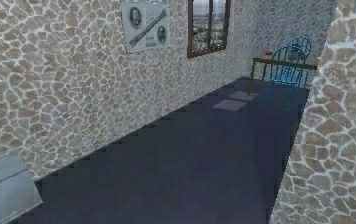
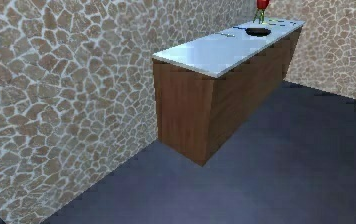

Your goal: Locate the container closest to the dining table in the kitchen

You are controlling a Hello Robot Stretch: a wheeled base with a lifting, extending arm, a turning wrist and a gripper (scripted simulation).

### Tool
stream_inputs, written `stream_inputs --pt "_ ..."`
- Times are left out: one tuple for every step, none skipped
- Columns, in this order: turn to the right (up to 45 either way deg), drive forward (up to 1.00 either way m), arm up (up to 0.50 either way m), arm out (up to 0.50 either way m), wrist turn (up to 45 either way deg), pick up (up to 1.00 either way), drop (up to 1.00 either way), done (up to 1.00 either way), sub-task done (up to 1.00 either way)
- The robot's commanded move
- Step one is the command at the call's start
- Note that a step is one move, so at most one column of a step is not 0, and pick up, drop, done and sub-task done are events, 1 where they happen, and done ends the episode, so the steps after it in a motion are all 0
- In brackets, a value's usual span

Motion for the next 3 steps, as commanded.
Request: stream_inputs --pt "3.0 0.00 0.00 0.00 0.0 0.00 0.00 0.00 0.00" --pt "0.0 1.00 0.00 0.00 0.0 0.00 0.00 0.00 0.00" --pt "3.0 0.00 0.00 0.00 0.0 0.00 0.00 0.00 0.00"
